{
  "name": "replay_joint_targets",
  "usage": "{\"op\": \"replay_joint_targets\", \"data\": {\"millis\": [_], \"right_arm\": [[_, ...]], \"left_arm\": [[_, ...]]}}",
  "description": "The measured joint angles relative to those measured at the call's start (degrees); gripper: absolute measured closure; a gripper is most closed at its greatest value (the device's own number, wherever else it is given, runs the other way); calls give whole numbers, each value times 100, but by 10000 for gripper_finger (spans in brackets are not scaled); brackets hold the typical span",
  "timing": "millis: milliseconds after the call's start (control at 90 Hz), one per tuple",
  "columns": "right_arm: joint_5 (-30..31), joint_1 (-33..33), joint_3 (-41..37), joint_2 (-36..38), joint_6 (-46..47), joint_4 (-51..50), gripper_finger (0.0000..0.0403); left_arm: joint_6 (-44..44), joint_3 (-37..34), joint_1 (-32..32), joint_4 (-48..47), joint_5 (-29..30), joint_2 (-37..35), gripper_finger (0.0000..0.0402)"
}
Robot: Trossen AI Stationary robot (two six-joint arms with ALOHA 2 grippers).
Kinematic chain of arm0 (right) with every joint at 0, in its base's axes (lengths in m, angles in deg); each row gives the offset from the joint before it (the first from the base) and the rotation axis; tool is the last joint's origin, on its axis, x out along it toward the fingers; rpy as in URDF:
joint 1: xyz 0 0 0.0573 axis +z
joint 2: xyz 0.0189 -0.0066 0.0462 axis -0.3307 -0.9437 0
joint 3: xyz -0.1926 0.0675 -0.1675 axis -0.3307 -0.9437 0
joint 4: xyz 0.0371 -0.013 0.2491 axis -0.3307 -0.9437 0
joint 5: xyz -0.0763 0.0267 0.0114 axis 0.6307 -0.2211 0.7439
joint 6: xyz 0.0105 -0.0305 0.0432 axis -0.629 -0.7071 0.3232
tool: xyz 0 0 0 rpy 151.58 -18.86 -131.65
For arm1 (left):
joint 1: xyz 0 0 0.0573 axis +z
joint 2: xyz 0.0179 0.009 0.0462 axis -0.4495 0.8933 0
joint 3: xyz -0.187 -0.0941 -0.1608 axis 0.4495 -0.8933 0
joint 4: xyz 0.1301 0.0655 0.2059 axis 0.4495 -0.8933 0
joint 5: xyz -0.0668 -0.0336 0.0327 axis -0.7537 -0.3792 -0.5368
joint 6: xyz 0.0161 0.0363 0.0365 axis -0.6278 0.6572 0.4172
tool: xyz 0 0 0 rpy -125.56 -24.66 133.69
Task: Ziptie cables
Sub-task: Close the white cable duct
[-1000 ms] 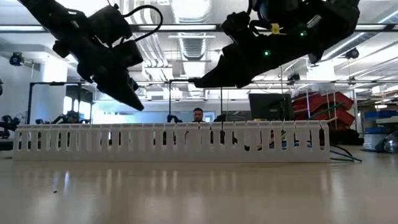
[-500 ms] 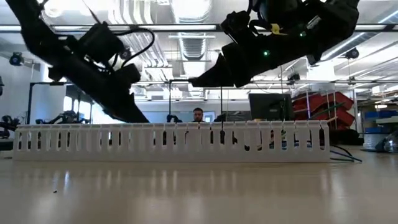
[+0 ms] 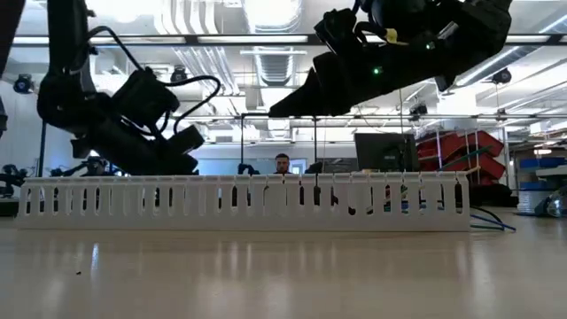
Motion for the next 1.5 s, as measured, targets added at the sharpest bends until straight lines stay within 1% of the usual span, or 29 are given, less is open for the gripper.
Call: {"op": "replay_joint_targets", "data": {"millis": [122, 256, 333, 444, 500, 567, 656, 744, 822, 911, 1022, 1178, 1300, 1411, 1456, 1500], "right_arm": [[3, -6, 0, 0, -1, 2, 329], [46, -76, 0, 0, 27, 56, 344], [145, -148, 0, 11, 291, 180, 352], [573, -218, 0, 215, 497, 130, 357], [713, -230, 0, 375, 472, 42, 354], [715, -255, 4, 528, 455, -31, 346], [709, -264, 6, 713, 459, -224, 331], [680, -279, 15, 859, 469, -486, 311], [562, -321, 13, 896, 632, -669, 290], [252, -452, -2, 1068, 996, -1080, 265], [-211, -713, 17, 1366, 1480, -1461, 237], [-1065, -1070, 15, 1776, 1811, -1845, 210], [-1927, -1377, 15, 1922, 2169, -2015, 199], [-2849, -1616, 136, 1903, 2552, -2406, 194], [-3081, -1647, 221, 1893, 2638, -2541, 191], [-3158, -1650, 292, 1891, 2684, -2811, 188]], "left_arm": [[94, 17, 6, 228, 69, 327, 390], [142, 16, -18, 331, 274, 423, 399], [312, 4, -20, 260, 312, 292, 400], [823, -20, -27, 71, 371, -217, 401], [1061, -22, -27, -203, 430, -536, 401], [1364, -49, -31, -467, 546, -1001, 401], [1713, 105, -48, -808, 564, -1683, 402], [1935, 306, -134, -1484, 568, -2233, 401], [2148, 524, -347, -2043, 628, -2616, 401], [2414, 838, -729, -2578, 918, -2821, 401], [2782, 1164, -1351, -3172, 1635, -2808, 401], [3479, 1532, -2173, -3261, 2992, -2492, 401], [4185, 1791, -2678, -3161, 3983, -2134, 401], [4531, 2058, -2984, -3133, 4255, -1725, 401], [4564, 2190, -3083, -3130, 4263, -1517, 401], [4607, 2323, -3184, -3113, 4289, -1321, 401]]}}
